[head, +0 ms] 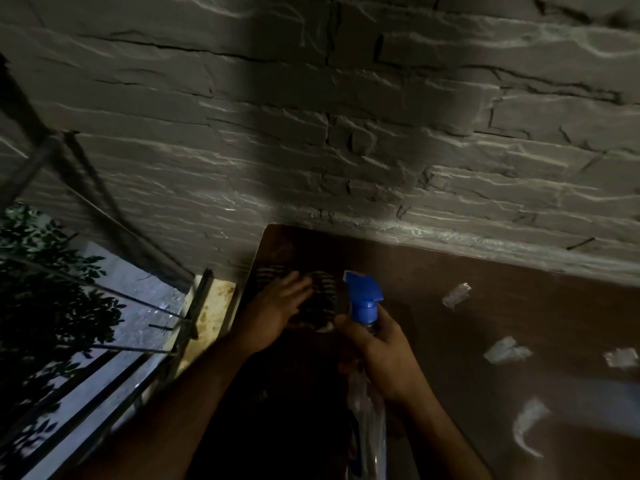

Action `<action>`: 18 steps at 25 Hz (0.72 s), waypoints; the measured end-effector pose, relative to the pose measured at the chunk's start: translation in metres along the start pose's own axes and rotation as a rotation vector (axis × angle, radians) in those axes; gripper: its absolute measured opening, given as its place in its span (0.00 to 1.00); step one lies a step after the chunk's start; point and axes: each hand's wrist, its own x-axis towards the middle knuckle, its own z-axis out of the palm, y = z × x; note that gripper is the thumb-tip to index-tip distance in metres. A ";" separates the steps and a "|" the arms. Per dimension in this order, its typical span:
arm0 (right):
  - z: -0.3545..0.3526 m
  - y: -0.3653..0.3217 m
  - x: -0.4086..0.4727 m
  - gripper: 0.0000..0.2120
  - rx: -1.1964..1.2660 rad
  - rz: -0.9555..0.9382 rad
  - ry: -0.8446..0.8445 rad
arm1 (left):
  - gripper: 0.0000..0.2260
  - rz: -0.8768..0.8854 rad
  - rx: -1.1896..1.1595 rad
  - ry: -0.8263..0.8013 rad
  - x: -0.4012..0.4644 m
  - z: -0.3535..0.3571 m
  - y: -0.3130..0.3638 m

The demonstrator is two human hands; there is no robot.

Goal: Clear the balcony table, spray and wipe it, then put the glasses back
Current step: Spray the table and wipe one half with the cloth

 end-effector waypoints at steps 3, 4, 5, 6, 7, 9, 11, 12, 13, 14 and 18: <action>0.001 0.000 -0.004 0.09 0.001 0.023 0.006 | 0.20 -0.351 0.051 0.099 0.025 -0.017 -0.014; 0.002 0.003 -0.003 0.09 0.003 0.021 0.020 | 0.20 -0.418 0.082 0.100 0.040 -0.019 0.000; 0.005 0.004 -0.002 0.09 0.004 0.010 0.046 | 0.20 -0.411 0.108 0.067 0.048 -0.016 0.013; 0.005 0.005 0.000 0.09 0.000 0.002 0.061 | 0.20 -0.331 0.137 0.029 0.043 -0.013 0.022; 0.004 0.006 0.000 0.09 -0.003 -0.001 0.057 | 0.20 -0.201 0.165 0.013 0.026 -0.008 0.025; 0.002 0.006 0.000 0.09 -0.002 0.001 0.040 | 0.20 -0.009 0.173 0.018 -0.025 -0.005 0.013; 0.004 0.006 -0.005 0.10 -0.024 0.020 0.019 | 0.19 -0.113 0.138 0.068 -0.022 -0.013 -0.006; 0.008 0.005 -0.008 0.10 -0.031 0.031 0.013 | 0.19 -0.262 0.151 0.052 -0.003 -0.017 -0.007; 0.013 0.001 -0.011 0.10 -0.033 0.034 0.022 | 0.20 -0.398 0.154 0.026 0.023 -0.019 0.002; 0.017 0.000 -0.009 0.10 -0.038 0.025 0.051 | 0.20 -0.460 0.145 -0.005 0.041 -0.017 0.015; 0.014 -0.004 -0.007 0.11 -0.101 0.025 0.138 | 0.20 -0.053 0.198 -0.125 -0.003 0.000 0.022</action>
